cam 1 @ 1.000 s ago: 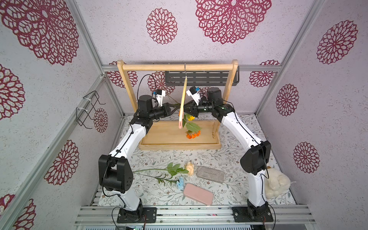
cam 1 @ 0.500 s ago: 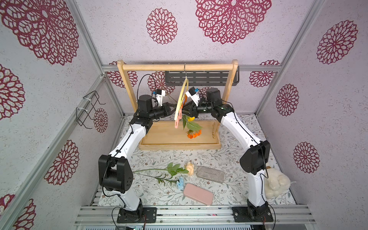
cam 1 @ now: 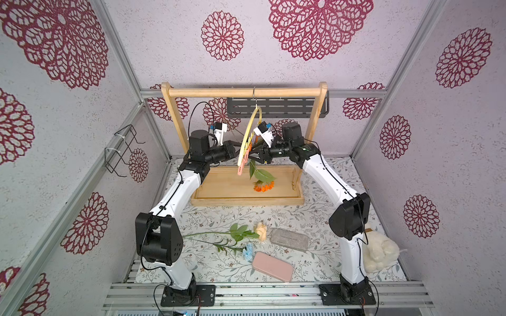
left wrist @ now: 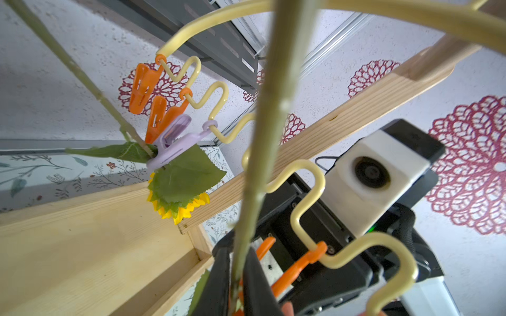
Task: Dry the flowers on a clothes hanger
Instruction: Clamp the flower onto the hanger.
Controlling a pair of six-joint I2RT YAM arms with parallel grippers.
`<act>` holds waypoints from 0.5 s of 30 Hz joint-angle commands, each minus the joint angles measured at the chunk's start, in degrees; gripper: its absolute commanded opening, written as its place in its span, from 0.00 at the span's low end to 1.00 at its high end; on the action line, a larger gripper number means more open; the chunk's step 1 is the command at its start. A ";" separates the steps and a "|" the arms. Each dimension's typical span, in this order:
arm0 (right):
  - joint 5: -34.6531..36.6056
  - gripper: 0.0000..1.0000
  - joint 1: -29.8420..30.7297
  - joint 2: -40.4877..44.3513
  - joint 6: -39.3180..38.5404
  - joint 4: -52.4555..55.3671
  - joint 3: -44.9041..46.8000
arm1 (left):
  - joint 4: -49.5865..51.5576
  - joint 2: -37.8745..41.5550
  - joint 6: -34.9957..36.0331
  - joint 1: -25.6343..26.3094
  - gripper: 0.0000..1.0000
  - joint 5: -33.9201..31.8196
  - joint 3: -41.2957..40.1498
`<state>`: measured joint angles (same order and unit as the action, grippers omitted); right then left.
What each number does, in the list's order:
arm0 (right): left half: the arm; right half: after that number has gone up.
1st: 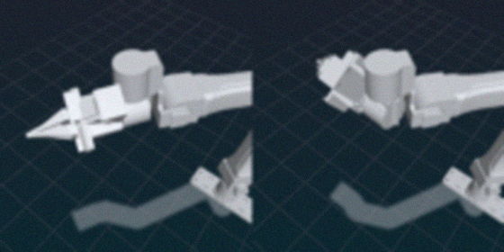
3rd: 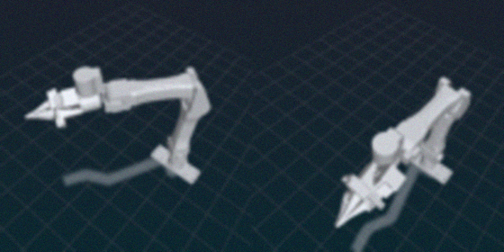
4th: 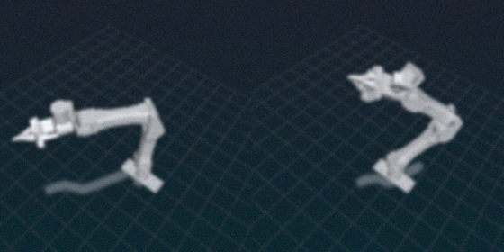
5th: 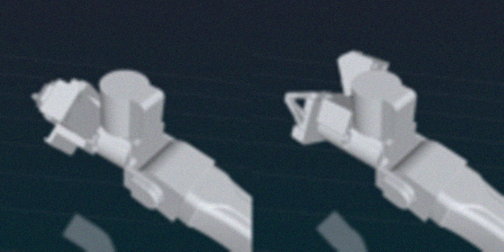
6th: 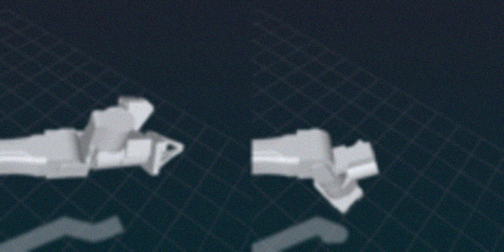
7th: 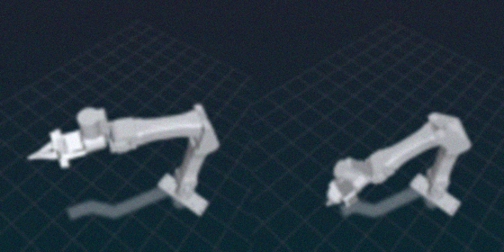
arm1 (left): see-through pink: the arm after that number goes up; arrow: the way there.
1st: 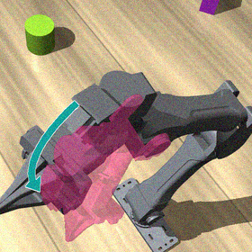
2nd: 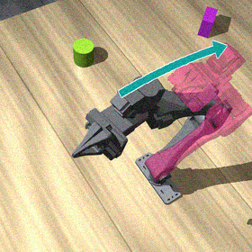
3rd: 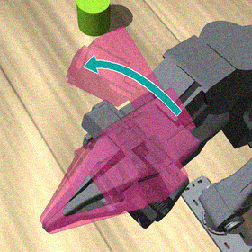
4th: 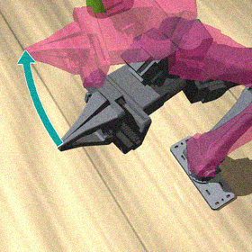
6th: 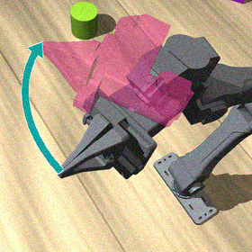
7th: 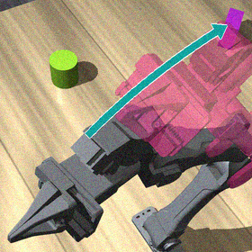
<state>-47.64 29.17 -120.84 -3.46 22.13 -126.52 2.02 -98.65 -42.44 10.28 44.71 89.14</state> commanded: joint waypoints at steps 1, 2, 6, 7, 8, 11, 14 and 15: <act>2.52 0.50 -0.15 1.26 -0.57 0.49 -0.40 | -1.65 -0.82 -0.53 -0.70 0.19 0.64 1.93; 2.72 0.51 -0.16 1.36 -0.65 0.78 -0.39 | -1.66 -0.91 -0.76 -0.70 0.22 0.74 1.91; 2.74 0.53 -0.16 2.96 -0.67 -0.60 2.33 | -1.60 -0.93 -0.81 -0.79 0.27 0.79 2.00; 2.69 0.53 -0.16 3.68 -0.59 -1.37 3.36 | -1.54 -0.93 -0.87 -0.87 0.28 0.81 2.08; 2.78 0.53 -0.10 4.25 -0.66 -2.04 4.42 | -1.66 -0.85 -0.89 -0.87 0.29 0.74 2.09; 3.56 0.55 -0.15 5.66 -1.14 -2.45 6.21 | -1.58 -0.75 -1.11 -1.14 0.34 0.74 2.00; 4.51 0.56 -0.24 6.86 -1.97 -1.94 7.85 | -1.65 -0.25 -1.07 -1.38 0.40 0.65 1.67; 4.73 0.57 -0.24 7.37 -2.22 -1.92 8.36 | -1.58 -0.03 -1.08 -1.49 0.42 0.57 1.43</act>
<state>-43.83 29.15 -119.90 -3.73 21.50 -118.19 1.91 -99.02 -43.77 9.47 44.77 89.86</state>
